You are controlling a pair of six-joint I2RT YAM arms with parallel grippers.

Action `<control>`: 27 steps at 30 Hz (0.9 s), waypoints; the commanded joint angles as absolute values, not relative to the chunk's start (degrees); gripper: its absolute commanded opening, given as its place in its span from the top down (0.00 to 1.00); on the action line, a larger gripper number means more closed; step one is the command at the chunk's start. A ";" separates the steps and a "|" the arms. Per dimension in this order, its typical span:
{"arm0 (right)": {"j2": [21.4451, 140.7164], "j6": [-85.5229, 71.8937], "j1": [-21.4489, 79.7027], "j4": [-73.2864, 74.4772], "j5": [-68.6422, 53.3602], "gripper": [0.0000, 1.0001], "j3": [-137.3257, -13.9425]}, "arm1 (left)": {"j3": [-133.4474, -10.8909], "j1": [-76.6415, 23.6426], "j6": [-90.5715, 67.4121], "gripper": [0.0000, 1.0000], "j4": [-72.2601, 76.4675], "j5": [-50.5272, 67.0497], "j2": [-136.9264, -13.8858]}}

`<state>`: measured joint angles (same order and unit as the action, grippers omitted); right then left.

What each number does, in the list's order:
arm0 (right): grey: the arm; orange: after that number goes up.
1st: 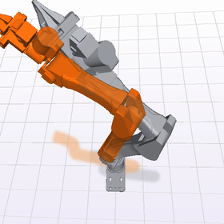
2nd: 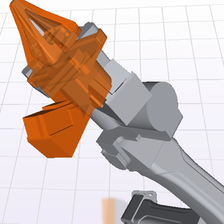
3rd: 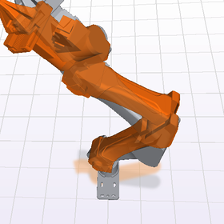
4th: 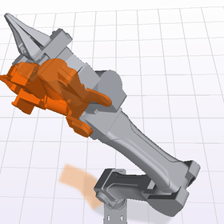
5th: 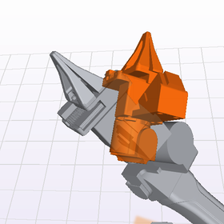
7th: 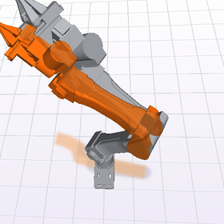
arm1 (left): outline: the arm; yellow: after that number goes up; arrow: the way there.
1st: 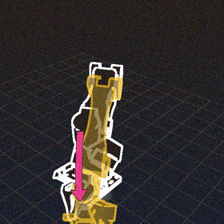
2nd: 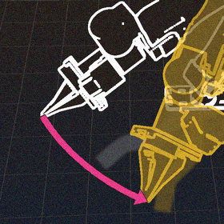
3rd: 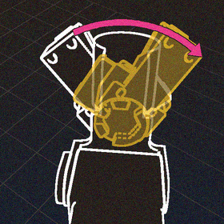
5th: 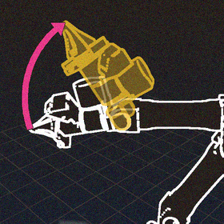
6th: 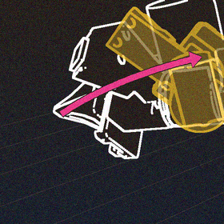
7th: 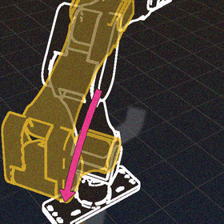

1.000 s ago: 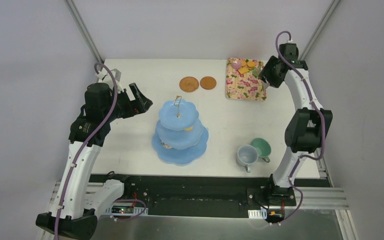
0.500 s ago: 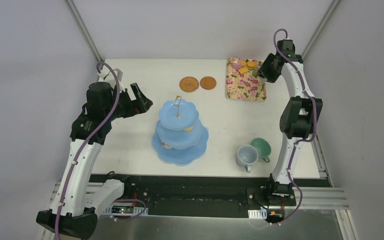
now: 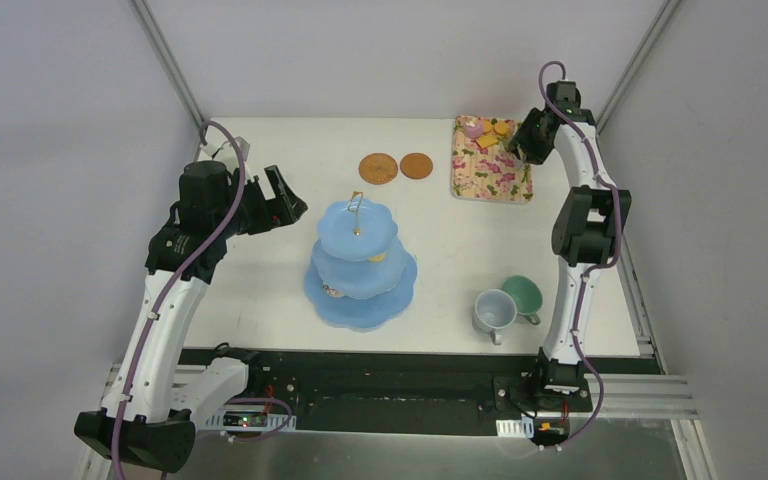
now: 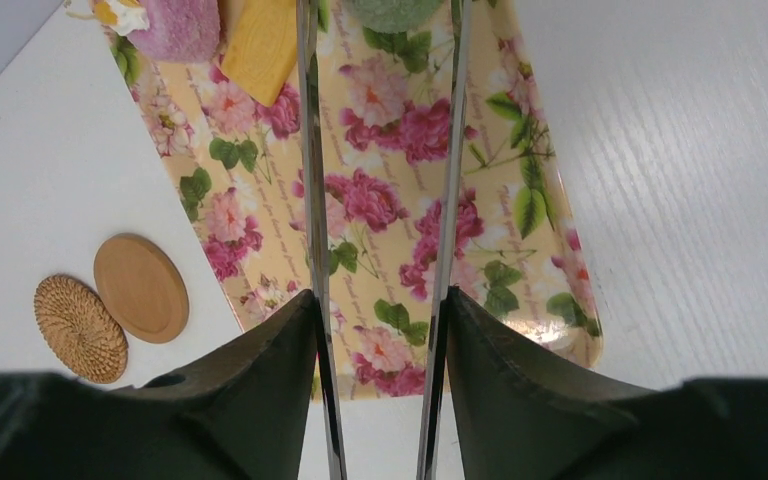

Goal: Serve the afternoon tea

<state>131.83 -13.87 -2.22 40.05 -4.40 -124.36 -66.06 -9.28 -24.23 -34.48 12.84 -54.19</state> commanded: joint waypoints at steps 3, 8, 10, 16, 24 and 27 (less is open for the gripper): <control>134.02 -11.65 -1.38 41.02 -3.26 0.51 -130.57 | -67.46 -9.05 -23.61 0.12 -32.52 11.98 -54.39; 133.57 -9.76 -0.60 41.93 -1.86 0.61 -130.60 | -67.66 -9.01 -24.29 0.12 -32.24 12.29 -54.37; 132.56 -9.59 -0.53 42.18 -2.18 0.62 -130.40 | -67.89 -9.05 -24.47 0.13 -32.26 12.49 -54.40; 125.77 -9.32 -0.64 42.38 -3.17 0.66 -126.65 | -68.21 -9.04 -25.33 0.13 -31.93 13.40 -54.10; 104.50 -8.95 -1.14 38.36 -10.48 0.68 -103.39 | -67.71 -9.05 -26.23 0.13 -31.55 14.15 -52.99; 94.66 -9.28 -1.17 36.88 -15.37 0.69 -92.36 | -67.30 -9.05 -26.52 0.13 -31.55 14.32 -52.51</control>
